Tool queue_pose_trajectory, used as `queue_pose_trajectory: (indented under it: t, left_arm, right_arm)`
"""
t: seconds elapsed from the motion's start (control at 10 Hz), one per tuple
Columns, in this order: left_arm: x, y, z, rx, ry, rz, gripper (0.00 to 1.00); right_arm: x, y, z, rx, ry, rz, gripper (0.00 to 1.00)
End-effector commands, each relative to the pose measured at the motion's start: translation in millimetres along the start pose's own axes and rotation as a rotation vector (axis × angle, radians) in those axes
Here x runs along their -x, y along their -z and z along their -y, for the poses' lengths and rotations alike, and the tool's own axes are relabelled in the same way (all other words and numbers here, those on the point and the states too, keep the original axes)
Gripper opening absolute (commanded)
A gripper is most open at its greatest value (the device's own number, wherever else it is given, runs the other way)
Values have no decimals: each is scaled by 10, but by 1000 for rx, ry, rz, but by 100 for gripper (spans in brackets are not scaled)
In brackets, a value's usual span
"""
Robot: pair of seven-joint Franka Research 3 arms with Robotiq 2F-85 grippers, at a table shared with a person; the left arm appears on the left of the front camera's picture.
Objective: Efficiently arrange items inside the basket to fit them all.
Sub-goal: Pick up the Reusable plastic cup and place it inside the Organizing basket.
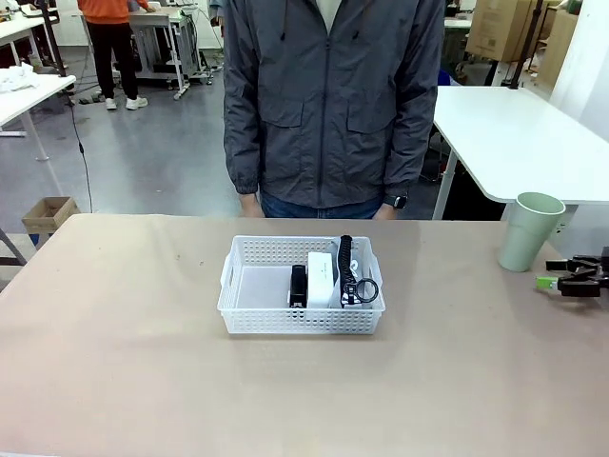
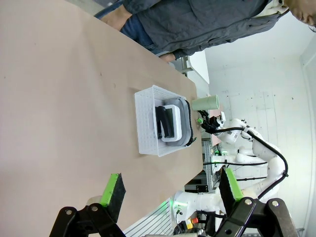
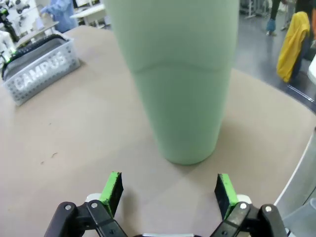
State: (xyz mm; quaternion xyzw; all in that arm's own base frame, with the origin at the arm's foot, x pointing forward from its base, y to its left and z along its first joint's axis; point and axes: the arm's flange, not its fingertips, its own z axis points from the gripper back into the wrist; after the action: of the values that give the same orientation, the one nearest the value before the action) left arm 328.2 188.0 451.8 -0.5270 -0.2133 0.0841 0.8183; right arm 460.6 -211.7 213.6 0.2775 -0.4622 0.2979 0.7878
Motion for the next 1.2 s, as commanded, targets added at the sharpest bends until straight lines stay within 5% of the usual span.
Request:
queue_pose_trajectory:
  t: [0.0,1.1]
  left_arm:
    - [1,-1,34,21,4,12,100]
    - [1,-1,34,21,4,12,100]
  right_arm:
    - [88,118,51,49,-37,50,100]
    - [-82,707,197,36,-56,224,100]
